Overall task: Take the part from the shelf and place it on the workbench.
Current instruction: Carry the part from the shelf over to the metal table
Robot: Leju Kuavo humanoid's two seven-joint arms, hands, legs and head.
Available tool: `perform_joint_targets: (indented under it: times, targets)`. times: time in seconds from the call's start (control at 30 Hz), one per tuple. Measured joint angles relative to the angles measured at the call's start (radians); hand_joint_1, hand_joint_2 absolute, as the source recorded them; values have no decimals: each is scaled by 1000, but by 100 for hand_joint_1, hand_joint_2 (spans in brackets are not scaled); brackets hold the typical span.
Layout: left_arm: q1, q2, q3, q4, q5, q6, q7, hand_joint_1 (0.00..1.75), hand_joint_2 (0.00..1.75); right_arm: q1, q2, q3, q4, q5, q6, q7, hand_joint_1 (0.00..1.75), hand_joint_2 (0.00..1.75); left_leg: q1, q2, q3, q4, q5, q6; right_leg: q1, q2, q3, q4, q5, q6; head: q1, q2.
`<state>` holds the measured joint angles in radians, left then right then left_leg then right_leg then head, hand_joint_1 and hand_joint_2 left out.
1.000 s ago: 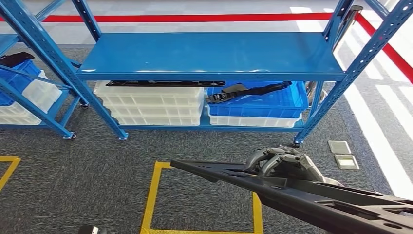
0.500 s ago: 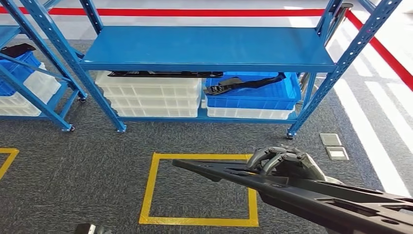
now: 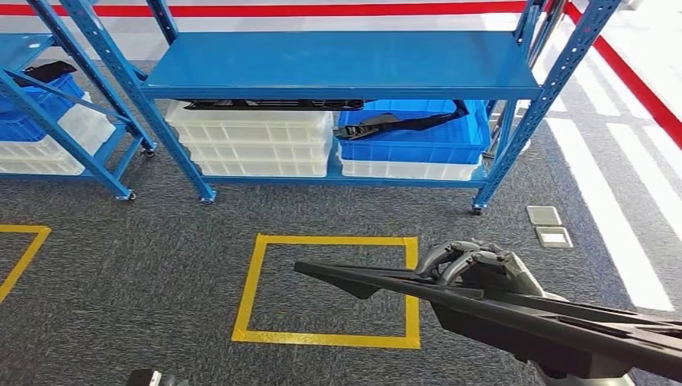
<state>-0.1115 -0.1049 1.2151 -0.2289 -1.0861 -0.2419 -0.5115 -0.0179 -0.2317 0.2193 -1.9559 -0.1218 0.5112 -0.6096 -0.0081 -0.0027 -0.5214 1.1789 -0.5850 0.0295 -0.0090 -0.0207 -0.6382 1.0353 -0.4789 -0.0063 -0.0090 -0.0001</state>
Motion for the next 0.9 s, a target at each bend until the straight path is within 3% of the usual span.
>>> perform_joint_targets:
  times: [0.07, 0.1, 0.13, 0.17, 0.2, 0.27, 0.3, 0.33, 0.37, 0.4, 0.43, 0.47, 0.5, 0.57, 0.6, 0.67, 0.7, 0.73, 0.8, 0.83, 0.87, 0.9]
  targets:
    - [-4, 1, 0, 0, 1, 0, -1, 0, 0, -1, 1, -6, 0, 1, -5, 4, 175, 175, -14, 0, 114, -163, -21, 16, 2, -1, -14, 0, 25, 6, 0, 0]
    - [-5, 1, 0, 0, 2, 0, -2, 0, 0, -2, 1, -8, 0, 0, -6, 9, 175, 175, -19, 0, 140, -208, -29, 17, 2, -2, -18, -2, 37, 12, 0, 0]
    - [-5, 0, 0, 0, 4, 0, -2, 0, 0, -3, 2, -10, 0, -4, -7, 15, 175, 175, -20, 1, 144, -227, -28, 18, 1, -2, -24, -5, 50, 17, 0, 0]
    - [-4, -2, 0, 0, 4, 0, -2, 0, 0, -4, 2, -12, 1, -11, -6, 22, 175, 175, -18, 5, 135, -230, -19, 19, 0, 0, -30, -6, 51, 23, 1, 0]
    - [-2, -3, 0, 0, 5, 0, -2, 0, 0, -4, 2, -14, 2, -20, -4, 29, 175, 175, -16, 9, 123, -231, -8, 24, -1, 4, -38, 3, 32, 27, 1, 0]
    - [1, -5, 0, 0, 7, 1, -3, 0, 0, -6, 3, -18, 7, -39, 1, 43, 175, 175, -12, 20, 91, -230, 17, 34, -2, 12, -58, 68, -57, 33, 2, 0]
    - [2, -6, 0, 0, 8, 1, -3, 0, 0, -8, 5, -18, 10, -45, 2, 50, 175, 175, -12, 24, 71, -226, 30, 37, -2, 14, -69, 128, -110, 35, 3, 0]
    - [2, -6, 0, 0, 10, 1, -3, 0, 0, -11, 7, -18, 13, -48, 3, 57, 175, 175, -12, 31, 50, -220, 43, 38, -3, 14, -78, 193, -143, 39, 3, 0]
    - [2, -8, 0, 0, 11, 1, -4, 0, 0, -15, 11, -18, 17, -49, 2, 65, 175, 175, -12, 39, 27, -212, 54, 38, -3, 14, -81, 250, -150, 44, 3, 0]
    - [2, -9, 0, 0, 12, 2, -4, 0, 0, -19, 16, -16, 20, -50, 1, 74, 175, 175, -11, 49, 1, -202, 65, 37, -4, 14, -74, 288, -134, 49, 3, 0]
    - [2, -9, 1, 0, 13, 2, -4, 0, 0, -24, 21, -14, 23, -49, 0, 81, 175, 175, -10, 59, -23, -189, 72, 34, -6, 12, -53, 291, -101, 55, 3, 0]
    - [3, -10, 1, 0, 13, 3, -4, 0, 0, -29, 27, -10, 26, -49, -3, 87, 175, 175, -9, 68, -46, -175, 78, 30, -9, 4, -15, 261, -72, 61, 3, 0]
    - [3, -10, 1, 0, 14, 4, -4, 0, 0, -35, 33, -6, 28, -47, -8, 92, 175, 175, -9, 76, -65, -159, 81, 26, -12, -15, 42, 201, -62, 65, 3, 0]
    - [6, -10, 1, 0, 15, 5, -6, 0, 0, -47, 43, 4, 31, -40, -22, 95, 175, 175, -11, 88, -91, -131, 87, 17, -14, -45, 147, 67, -92, 63, 3, 0]
    - [7, -10, 2, 0, 18, 6, -7, 0, 0, -53, 47, 8, 33, -36, -29, 95, 175, 175, -12, 93, -98, -123, 93, 12, -13, -51, 174, 25, -110, 58, 2, 0]
    - [10, -10, 3, 0, 28, 7, -10, 0, 0, -67, 52, 18, 42, -31, -38, 95, 175, 175, -11, 101, -114, -117, 111, 1, -12, -37, 169, 0, -119, 46, 2, 0]
    - [11, -10, 5, 0, 33, 8, -11, 0, 0, -76, 53, 24, 49, -30, -39, 97, 175, 175, -9, 92, -125, -112, 107, -6, -14, -33, 156, -3, -114, 37, 1, 0]
    - [14, -10, 7, 0, 36, 8, -13, 0, 0, -86, 55, 31, 57, -30, -39, 100, 175, 175, -7, 75, -137, -99, 84, -14, -16, -30, 140, -6, -105, 27, 1, 0]
    - [21, -10, 9, 0, 39, 8, -14, 0, 0, -99, 62, 44, 70, -28, -41, 104, 175, 175, 0, 33, -156, -28, -12, -31, -17, -24, 102, -7, -80, 8, -1, 0]
    - [24, -10, 9, 0, 39, 8, -15, 0, 0, -102, 65, 49, 74, -28, -43, 105, 175, 175, 3, 21, -163, 26, -60, -35, -16, -22, 84, -7, -66, 4, -1, 0]
    - [26, -10, 10, 0, 40, 7, -15, 0, 0, -103, 67, 54, 78, -28, -46, 104, 175, 175, 5, 16, -165, 83, -88, -37, -13, -20, 66, -6, -50, 2, -2, 0]
    - [26, -10, 10, 0, 41, 7, -15, 0, 0, -104, 68, 57, 82, -27, -48, 102, 175, 175, 5, 14, -160, 124, -92, -37, -10, -19, 48, -6, -36, 1, -2, 0]
